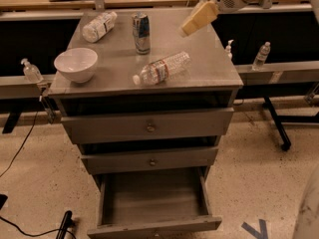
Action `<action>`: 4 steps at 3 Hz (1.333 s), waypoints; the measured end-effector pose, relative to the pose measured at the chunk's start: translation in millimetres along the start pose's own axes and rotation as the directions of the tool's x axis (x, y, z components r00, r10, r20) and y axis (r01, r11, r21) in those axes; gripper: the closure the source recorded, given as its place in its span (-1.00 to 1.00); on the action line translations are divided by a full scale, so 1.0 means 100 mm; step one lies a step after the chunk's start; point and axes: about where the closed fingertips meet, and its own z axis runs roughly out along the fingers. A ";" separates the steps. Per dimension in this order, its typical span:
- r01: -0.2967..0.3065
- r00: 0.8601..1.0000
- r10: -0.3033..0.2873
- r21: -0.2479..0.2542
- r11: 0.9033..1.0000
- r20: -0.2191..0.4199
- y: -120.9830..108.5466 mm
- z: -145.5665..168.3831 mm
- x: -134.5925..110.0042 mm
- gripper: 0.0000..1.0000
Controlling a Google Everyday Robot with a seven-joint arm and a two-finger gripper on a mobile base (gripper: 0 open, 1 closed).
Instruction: Place redbull can into bottom drawer
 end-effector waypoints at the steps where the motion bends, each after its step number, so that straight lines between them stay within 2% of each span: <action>1: -0.039 0.993 0.025 0.116 0.992 0.115 -0.30 0.19 -0.19 -1.00; 2: -0.040 0.992 0.025 0.126 0.991 0.120 -0.33 0.19 -0.21 -1.00; 3: -0.082 0.972 0.062 0.080 0.993 0.226 -0.27 0.58 -0.32 -1.00; 4: -0.162 0.926 0.141 0.032 0.986 0.352 -0.20 1.11 -0.44 -1.00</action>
Offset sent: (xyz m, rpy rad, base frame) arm 0.0293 0.0097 0.0101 0.0947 -0.0803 -0.0487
